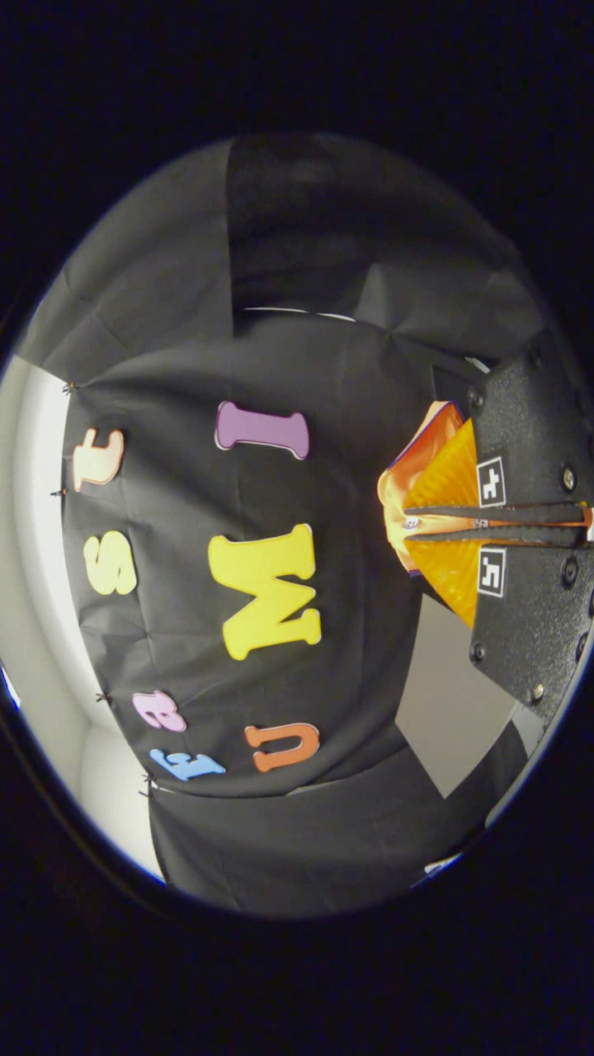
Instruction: Put the clothes into the washing machine and then close the washing machine lid.
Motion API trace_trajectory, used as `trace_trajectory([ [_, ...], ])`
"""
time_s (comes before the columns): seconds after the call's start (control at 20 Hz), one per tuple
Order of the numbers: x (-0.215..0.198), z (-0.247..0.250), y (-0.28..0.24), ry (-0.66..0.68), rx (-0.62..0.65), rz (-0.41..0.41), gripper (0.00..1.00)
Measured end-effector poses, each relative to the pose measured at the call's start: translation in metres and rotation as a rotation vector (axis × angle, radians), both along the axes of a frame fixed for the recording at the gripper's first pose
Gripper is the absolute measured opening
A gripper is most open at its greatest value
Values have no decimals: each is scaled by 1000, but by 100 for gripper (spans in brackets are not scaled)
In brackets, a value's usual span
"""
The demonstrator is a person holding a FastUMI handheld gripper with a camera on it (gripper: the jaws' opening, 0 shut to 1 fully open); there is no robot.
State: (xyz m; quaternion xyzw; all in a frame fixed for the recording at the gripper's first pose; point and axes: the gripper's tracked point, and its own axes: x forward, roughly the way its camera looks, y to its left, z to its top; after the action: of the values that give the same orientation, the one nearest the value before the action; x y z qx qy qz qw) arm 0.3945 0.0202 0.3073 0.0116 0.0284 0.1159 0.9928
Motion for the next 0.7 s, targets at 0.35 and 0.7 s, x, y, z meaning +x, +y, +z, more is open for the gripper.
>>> trace_trajectory([
  [0.35,56,-95,-18,180,-6,-9,5],
  [0.7,103,-191,-28,355,-22,-31,5],
])
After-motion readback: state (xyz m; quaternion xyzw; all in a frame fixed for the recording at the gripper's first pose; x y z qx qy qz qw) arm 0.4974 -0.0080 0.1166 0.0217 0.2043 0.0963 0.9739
